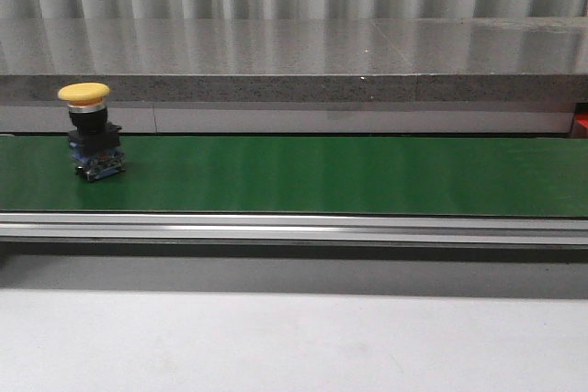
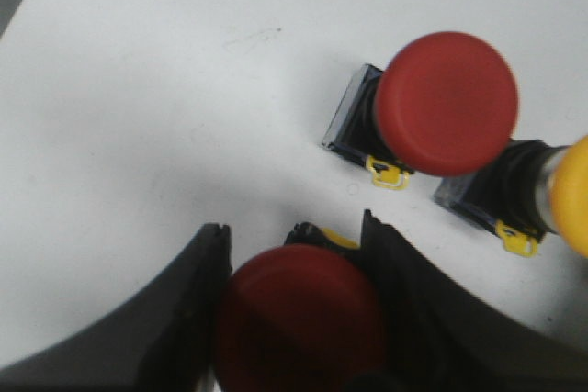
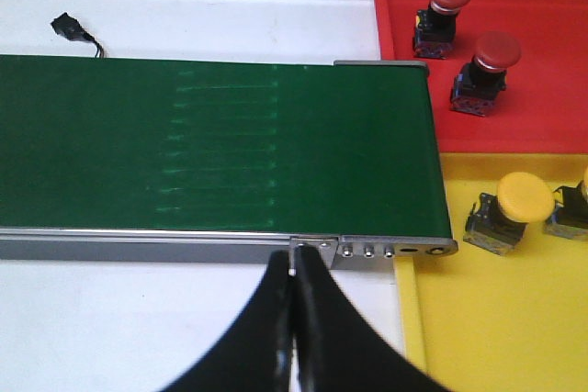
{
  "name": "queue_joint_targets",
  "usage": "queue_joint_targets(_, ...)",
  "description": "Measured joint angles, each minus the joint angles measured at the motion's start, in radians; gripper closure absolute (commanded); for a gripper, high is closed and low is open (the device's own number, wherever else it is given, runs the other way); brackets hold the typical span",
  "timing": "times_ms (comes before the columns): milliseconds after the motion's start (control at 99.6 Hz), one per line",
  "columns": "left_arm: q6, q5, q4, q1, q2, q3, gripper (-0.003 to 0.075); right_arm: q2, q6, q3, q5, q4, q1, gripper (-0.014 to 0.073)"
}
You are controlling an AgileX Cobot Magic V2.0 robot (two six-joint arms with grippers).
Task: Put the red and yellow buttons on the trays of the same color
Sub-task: 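Grasp a red button on the table with the left gripper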
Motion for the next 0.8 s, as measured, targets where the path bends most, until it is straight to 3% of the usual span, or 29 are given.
queue_joint_targets(311, 0.0, 0.093, 0.012, -0.058, -0.25, -0.001, 0.0739, 0.0, 0.0, 0.0, 0.0, 0.0, 0.0, 0.0718)
queue_joint_targets(803, 0.0, 0.167, 0.051, -0.34, -0.35, 0.033, 0.0739, 0.0, 0.0, 0.0, 0.0, 0.0, 0.0, 0.0718)
